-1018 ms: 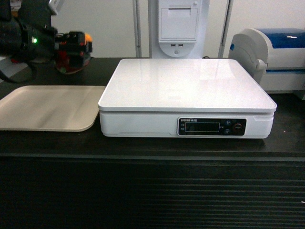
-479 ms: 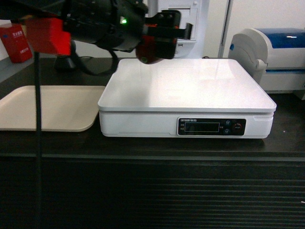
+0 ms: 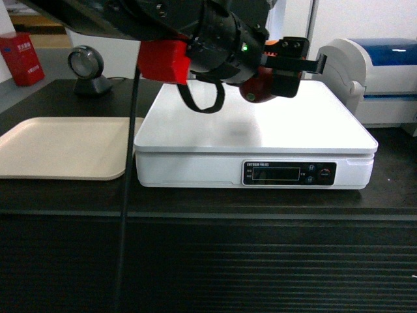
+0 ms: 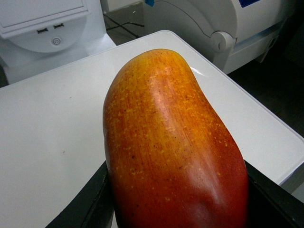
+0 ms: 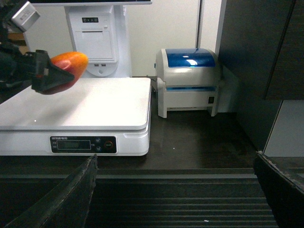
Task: Place dark red mango on scale at checkout
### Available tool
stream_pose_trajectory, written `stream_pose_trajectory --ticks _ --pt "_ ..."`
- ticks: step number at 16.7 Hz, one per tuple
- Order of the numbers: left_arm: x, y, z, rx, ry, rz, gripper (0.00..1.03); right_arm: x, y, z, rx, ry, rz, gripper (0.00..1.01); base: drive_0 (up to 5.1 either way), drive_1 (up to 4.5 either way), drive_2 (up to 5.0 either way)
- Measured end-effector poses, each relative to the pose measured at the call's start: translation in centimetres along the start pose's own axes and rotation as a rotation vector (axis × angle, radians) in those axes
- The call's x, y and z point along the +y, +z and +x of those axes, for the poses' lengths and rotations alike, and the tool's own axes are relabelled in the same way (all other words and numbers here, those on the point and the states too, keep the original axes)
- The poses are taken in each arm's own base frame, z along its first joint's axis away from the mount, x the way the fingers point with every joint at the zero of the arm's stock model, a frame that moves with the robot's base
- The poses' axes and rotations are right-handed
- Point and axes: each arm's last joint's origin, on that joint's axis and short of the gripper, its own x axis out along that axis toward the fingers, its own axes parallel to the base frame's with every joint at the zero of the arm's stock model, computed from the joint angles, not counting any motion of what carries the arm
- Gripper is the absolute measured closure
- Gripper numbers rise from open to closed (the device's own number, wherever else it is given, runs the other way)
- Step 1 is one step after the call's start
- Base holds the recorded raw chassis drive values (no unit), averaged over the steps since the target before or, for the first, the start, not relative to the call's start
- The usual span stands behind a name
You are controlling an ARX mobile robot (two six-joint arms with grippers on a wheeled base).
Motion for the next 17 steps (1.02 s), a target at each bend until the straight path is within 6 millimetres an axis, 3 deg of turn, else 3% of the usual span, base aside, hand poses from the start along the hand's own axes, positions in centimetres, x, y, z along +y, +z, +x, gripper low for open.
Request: stream_pose_trajectory --ticks 2,3,14,17 --pt "-1.9 -0.4 5.3 0.121 0.058 -0.107 0.40 0.0 0.0 0.0 0.000 0.000 0.000 0.03 0.0 0.00 0.0" --pt "-2.0 -0.7 6.0 0.142 0.082 -0.142 0.40 0.0 0.0 0.0 0.000 0.000 0.000 0.03 0.0 0.00 0.0" --pt "-1.4 -0.7 7.0 0.175 0.305 -0.216 0.40 0.0 0.0 0.0 0.000 0.000 0.000 0.03 0.0 0.00 0.0" --pt "-1.4 -1.7 7.1 0.184 0.302 -0.213 0.05 0.0 0.0 0.0 0.000 0.000 0.000 0.03 0.0 0.00 0.0"
